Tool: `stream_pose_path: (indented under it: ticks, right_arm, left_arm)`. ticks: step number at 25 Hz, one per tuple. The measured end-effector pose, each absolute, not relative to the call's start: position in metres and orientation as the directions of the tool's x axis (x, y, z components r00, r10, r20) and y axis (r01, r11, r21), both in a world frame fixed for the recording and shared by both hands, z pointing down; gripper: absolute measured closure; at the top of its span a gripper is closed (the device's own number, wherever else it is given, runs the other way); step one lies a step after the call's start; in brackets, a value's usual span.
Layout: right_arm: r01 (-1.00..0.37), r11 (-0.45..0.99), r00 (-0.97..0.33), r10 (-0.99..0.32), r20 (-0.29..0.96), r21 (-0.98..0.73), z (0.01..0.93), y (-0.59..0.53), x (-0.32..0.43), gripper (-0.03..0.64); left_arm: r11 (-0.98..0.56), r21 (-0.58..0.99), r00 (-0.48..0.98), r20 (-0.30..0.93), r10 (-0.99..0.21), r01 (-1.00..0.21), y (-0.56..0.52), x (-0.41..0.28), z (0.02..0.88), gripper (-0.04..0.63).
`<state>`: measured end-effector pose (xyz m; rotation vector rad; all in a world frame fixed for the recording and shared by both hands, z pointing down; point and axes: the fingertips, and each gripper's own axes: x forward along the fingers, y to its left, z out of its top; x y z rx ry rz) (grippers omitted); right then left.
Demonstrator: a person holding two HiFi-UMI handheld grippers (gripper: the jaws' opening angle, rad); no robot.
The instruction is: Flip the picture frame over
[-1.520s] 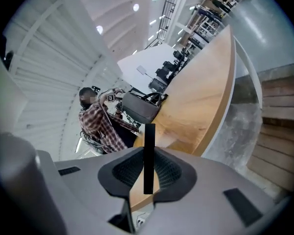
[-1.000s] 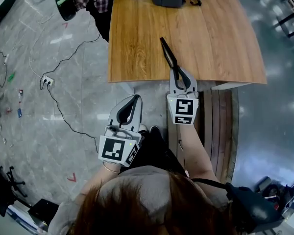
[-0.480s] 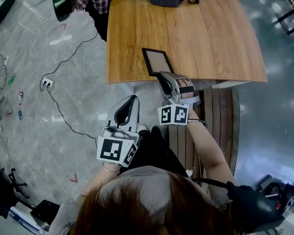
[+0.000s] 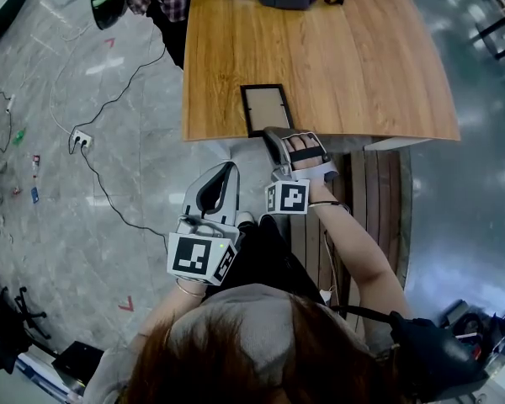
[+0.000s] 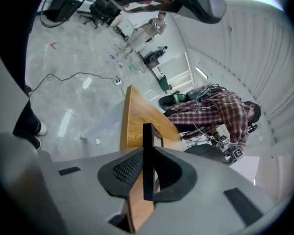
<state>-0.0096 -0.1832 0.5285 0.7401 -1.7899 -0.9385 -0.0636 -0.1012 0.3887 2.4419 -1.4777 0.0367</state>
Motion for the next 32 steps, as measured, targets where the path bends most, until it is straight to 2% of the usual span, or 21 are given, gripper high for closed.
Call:
stream_pose_path:
  ticks: [7,19,32]
  right_arm:
    - [-0.044,0.489,-0.338,-0.828,0.448,0.871,0.543,-0.184,-0.011,0.537]
    - [-0.053,0.568,-0.334,-0.785,0.521,0.822,0.572,-0.183,-0.021,0.537]
    - [-0.049,0.575,-0.319,-0.784,0.532,0.817,0.578,-0.187,-0.016,0.537]
  left_arm:
    - [-0.430,0.214,0.467,0.171,-0.867,-0.877,-0.100,-0.068,0.387,0.589]
    - [-0.417,0.217,0.456,0.173,-0.873,-0.882,-0.097,-0.070,0.388,0.589]
    - [-0.404,0.225,0.444,0.171,-0.879,-0.887,-0.096,-0.069,0.390,0.589]
